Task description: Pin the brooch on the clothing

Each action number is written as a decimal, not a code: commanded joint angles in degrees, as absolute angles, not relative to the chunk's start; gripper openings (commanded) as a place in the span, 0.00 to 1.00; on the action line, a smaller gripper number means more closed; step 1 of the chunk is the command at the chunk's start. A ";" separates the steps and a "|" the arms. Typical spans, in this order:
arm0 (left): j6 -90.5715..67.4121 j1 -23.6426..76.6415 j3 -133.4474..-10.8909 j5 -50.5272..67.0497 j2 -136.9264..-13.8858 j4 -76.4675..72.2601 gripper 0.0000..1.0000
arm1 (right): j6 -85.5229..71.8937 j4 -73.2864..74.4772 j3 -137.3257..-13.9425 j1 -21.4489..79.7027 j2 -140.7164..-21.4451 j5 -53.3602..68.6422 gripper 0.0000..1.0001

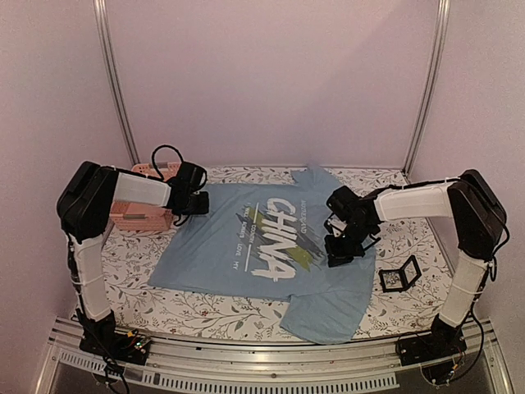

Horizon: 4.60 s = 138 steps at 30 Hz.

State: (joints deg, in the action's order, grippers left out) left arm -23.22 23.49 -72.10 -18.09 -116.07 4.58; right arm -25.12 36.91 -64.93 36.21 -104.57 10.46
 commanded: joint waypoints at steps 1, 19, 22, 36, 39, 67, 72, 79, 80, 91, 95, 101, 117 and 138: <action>-27.12 23.07 -73.56 -17.71 -120.77 8.25 0.34 | -25.97 36.61 -62.79 35.86 -107.52 8.00 0.00; -24.19 21.47 -71.28 -25.14 -119.62 8.85 0.33 | -24.78 39.96 -59.06 33.46 -102.51 7.17 0.00; -23.02 21.49 -71.85 -25.39 -118.50 8.61 0.33 | -23.64 41.20 -61.27 33.49 -101.78 7.84 0.01; -16.85 29.63 -68.48 -24.19 -108.04 -0.88 0.56 | -33.66 52.31 -60.29 28.34 -92.30 -10.06 0.27; -15.87 30.62 -66.93 -19.91 -105.94 -4.35 0.67 | -36.71 52.86 -57.49 27.25 -90.72 -11.69 0.33; -13.66 31.82 -67.50 -19.53 -105.90 -3.87 0.70 | -38.65 51.38 -50.59 24.71 -91.21 -11.91 0.44; -13.38 31.83 -67.70 -19.53 -106.03 -3.69 0.70 | -38.26 51.16 -49.54 24.26 -90.97 -11.20 0.48; -13.42 31.87 -67.91 -19.45 -106.26 -3.52 0.70 | -37.43 49.81 -47.73 23.96 -90.23 -8.47 0.44; -13.37 31.82 -67.88 -19.45 -106.30 -3.50 0.70 | -37.40 49.62 -47.39 23.91 -90.19 -8.08 0.42; -13.44 31.89 -68.30 -19.34 -106.61 -2.99 0.70 | -36.14 48.34 -45.99 23.94 -90.12 -6.08 0.41; -13.36 31.88 -68.29 -19.38 -106.51 -2.92 0.70 | -35.48 48.38 -46.33 23.93 -90.11 -5.90 0.34; -13.34 31.87 -68.34 -19.28 -106.51 -2.90 0.70 | -35.11 50.07 -47.73 23.91 -88.59 -6.44 0.31; -13.41 31.84 -68.60 -19.03 -106.86 -2.68 0.70 | -33.46 49.52 -47.68 23.92 -88.51 -7.35 0.36; -13.41 31.82 -68.73 -18.96 -107.05 -2.54 0.70 | -31.13 43.86 -45.01 23.60 -89.97 -2.13 0.29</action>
